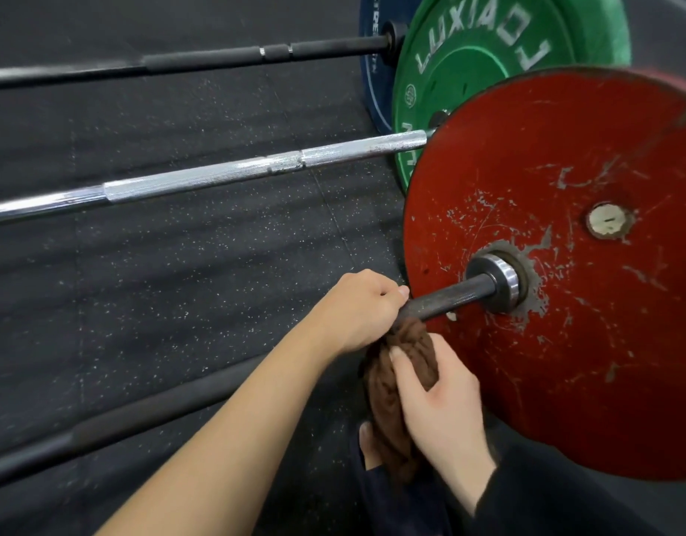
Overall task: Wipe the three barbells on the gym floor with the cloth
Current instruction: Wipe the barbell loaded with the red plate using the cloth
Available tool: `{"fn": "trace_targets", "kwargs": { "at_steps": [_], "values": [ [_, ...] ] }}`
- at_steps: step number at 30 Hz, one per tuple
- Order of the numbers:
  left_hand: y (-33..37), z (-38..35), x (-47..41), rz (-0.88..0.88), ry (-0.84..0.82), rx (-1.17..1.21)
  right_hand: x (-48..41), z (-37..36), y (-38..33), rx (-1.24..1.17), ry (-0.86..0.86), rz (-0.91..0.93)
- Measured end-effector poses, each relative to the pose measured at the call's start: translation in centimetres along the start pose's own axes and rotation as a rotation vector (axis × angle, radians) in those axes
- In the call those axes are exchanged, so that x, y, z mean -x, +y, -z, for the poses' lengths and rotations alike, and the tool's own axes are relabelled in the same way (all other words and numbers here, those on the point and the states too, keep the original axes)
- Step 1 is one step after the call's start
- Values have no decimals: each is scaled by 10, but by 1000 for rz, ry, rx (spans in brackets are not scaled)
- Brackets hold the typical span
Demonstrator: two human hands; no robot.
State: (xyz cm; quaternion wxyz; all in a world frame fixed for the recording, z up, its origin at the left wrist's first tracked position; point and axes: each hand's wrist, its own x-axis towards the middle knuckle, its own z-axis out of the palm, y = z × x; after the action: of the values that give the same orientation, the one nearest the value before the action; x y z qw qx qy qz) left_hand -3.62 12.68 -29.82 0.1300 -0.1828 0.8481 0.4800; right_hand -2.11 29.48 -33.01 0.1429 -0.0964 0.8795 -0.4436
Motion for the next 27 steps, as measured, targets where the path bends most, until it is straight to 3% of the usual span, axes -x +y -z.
{"fn": "trace_targets", "kwargs": {
  "at_steps": [3, 5, 9, 12, 15, 20, 27],
  "values": [
    [-3, 4, 9, -25, 58, -37, -11, 13, 6, -34, 168, -46],
    [-8, 12, 19, -79, 53, -189, -24, 27, 6, -75, 285, -99],
    [-32, 38, 40, 7, 15, -552, -22, 26, -7, -25, 221, -62],
    [-43, 38, 50, 154, -8, -523, -1, 3, -13, -11, 64, 4],
    [-39, 27, 49, 106, 66, -592, 13, -13, -14, -10, -87, 54],
    [-45, 28, 45, 79, 87, -593, -8, 3, -5, -29, 209, -71],
    [-49, 29, 38, 75, 70, -550, -4, -8, -9, 0, 142, -20]
  ]
}}
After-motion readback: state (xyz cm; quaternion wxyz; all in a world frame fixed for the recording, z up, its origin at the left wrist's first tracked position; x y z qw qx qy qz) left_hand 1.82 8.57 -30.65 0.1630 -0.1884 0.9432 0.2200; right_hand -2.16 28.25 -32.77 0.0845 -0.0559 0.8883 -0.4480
